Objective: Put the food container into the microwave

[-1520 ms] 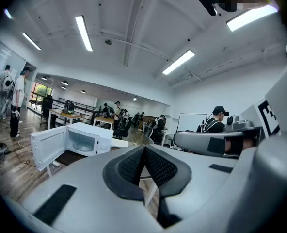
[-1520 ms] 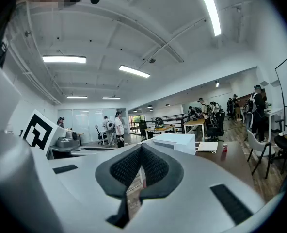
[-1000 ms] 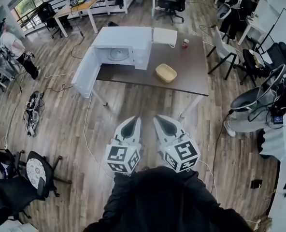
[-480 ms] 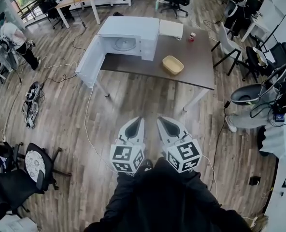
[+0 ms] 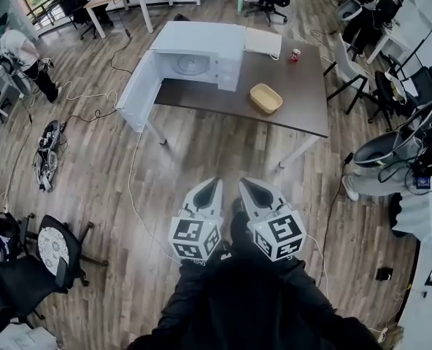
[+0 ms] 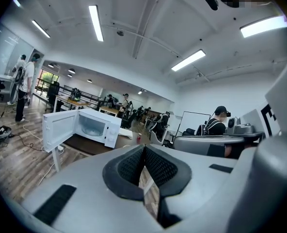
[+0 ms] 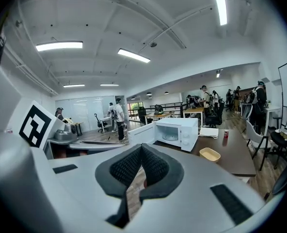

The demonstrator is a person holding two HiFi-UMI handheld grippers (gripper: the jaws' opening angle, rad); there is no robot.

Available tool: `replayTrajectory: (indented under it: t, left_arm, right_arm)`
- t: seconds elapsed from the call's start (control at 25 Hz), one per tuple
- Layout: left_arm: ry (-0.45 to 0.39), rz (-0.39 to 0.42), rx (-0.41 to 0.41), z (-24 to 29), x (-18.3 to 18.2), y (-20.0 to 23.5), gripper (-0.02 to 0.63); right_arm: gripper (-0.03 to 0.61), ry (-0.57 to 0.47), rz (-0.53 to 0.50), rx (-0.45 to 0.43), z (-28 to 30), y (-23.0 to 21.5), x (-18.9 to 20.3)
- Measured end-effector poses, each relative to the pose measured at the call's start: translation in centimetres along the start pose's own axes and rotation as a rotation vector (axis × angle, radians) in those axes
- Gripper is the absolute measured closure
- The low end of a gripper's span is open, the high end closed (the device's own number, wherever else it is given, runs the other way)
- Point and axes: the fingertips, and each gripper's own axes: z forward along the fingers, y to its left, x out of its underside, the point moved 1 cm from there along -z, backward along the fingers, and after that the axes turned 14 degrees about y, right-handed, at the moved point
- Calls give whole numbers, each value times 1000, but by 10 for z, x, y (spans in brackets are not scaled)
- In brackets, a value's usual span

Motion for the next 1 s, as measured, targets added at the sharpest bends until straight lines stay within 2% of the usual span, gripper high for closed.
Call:
replayTrajectory:
  t: [0.28, 0.56, 1.0]
  left_arm:
    - [2, 3, -15, 58, -22, 23, 580]
    - [-15, 22, -19, 136, -82, 57, 580]
    - [33, 22, -4, 290, -152, 95, 580]
  right_arm:
    - [557, 2, 32, 3, 43, -57, -12]
    - [557, 11, 49, -20, 106, -126, -51]
    - [557, 62, 51, -36, 202, -258, -99]
